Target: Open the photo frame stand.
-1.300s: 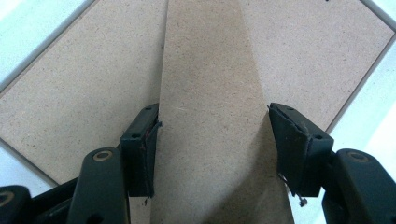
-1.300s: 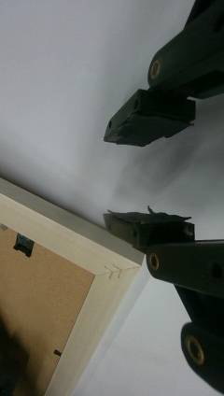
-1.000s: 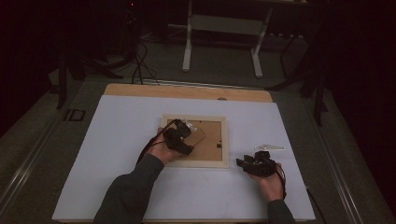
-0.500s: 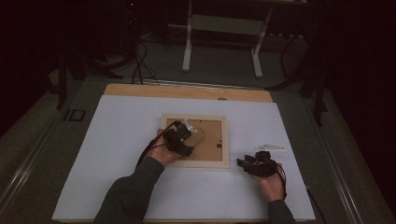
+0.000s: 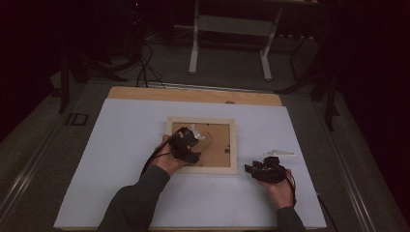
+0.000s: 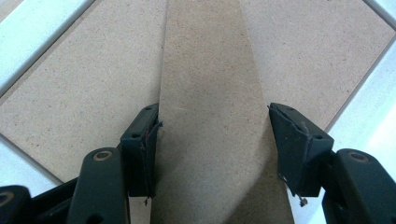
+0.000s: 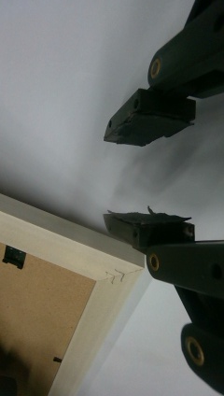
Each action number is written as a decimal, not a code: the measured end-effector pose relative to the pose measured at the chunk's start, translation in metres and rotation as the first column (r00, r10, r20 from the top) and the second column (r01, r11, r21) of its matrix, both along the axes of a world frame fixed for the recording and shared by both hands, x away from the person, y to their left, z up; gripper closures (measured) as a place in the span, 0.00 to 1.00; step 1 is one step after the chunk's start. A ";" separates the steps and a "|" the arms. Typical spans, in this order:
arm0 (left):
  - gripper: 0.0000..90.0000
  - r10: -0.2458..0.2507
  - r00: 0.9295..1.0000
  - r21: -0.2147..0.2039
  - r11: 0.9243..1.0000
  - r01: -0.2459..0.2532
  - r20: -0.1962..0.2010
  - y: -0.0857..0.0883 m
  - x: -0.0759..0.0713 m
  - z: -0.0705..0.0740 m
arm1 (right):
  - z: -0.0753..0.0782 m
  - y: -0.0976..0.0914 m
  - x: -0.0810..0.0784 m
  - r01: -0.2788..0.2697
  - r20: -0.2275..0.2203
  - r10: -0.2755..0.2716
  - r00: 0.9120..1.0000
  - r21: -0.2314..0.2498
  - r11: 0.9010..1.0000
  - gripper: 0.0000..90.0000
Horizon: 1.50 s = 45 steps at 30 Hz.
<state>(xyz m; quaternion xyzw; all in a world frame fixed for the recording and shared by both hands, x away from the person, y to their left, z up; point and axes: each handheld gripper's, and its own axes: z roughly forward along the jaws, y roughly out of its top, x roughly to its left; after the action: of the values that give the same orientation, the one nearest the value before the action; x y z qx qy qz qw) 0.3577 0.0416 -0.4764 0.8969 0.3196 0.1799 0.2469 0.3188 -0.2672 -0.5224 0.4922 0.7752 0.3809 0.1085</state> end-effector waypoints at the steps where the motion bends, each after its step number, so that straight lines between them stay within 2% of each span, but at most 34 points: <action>1: 0.44 0.001 1.000 0.001 1.000 -0.001 0.003 0.000 -0.001 0.000 | 0.000 0.000 0.000 0.002 -0.002 -0.002 1.000 0.001 1.000 0.60; 8: 0.44 0.005 1.000 0.006 1.000 -0.006 0.028 -0.001 -0.006 0.000 | 0.003 0.003 0.001 -0.001 0.014 0.001 1.000 0.009 1.000 0.60; 14: 0.44 0.008 0.999 0.011 1.000 -0.008 0.052 -0.002 -0.010 0.002 | 0.011 0.002 0.000 0.011 0.030 -0.012 0.999 0.038 0.999 0.59; 20: 0.44 0.009 0.997 0.020 1.000 -0.011 0.082 -0.002 -0.016 0.001 | 0.017 0.010 0.002 -0.012 0.046 0.011 0.999 0.030 0.999 0.59; 26: 0.44 0.009 0.995 0.022 1.000 -0.012 0.101 -0.003 -0.019 0.001 | 0.028 0.019 0.012 -0.032 0.059 0.030 0.998 0.028 0.999 0.59; 33: 0.44 0.013 0.993 0.018 1.000 -0.016 0.120 -0.003 -0.023 0.001 | 0.035 0.032 0.027 -0.052 0.051 0.051 0.997 0.013 0.999 0.59; 40: 0.44 0.013 0.991 0.017 1.000 -0.016 0.131 -0.002 -0.025 0.001 | 0.039 0.045 0.043 -0.081 0.025 0.080 0.996 0.023 0.996 0.60; 45: 0.44 0.015 0.990 0.020 1.000 -0.018 0.143 -0.003 -0.027 0.000 | 0.044 0.048 0.055 -0.114 -0.006 0.114 0.993 0.008 0.993 0.58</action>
<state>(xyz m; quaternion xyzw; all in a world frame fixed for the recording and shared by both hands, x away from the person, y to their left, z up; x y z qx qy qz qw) 0.3309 0.0384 -0.4761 0.8816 0.3066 0.2491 0.2582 0.3742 -0.2193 -0.4782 0.4488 0.8008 0.3880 0.0821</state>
